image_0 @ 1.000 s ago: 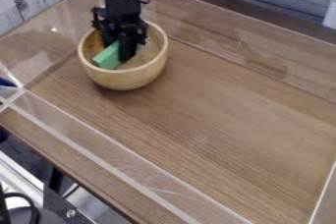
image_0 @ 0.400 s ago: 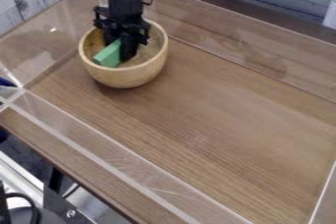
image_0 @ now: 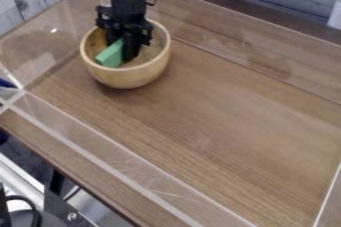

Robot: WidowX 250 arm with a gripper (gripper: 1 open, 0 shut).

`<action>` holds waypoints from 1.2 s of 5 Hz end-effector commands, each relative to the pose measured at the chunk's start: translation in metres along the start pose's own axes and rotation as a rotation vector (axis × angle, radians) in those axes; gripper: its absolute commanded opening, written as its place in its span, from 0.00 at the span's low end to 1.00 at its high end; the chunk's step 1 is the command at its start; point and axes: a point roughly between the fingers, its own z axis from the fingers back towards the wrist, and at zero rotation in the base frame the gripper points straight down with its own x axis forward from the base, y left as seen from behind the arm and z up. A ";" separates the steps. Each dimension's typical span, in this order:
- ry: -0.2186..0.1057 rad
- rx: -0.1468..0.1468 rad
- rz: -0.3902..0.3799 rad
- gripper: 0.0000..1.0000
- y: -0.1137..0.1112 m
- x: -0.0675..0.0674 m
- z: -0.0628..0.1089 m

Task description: Put the green block in the brown bowl

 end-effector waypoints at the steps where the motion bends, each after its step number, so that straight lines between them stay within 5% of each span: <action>1: 0.028 -0.006 -0.001 0.00 0.000 0.000 -0.013; 6: 0.062 -0.012 0.004 0.00 -0.005 0.000 -0.011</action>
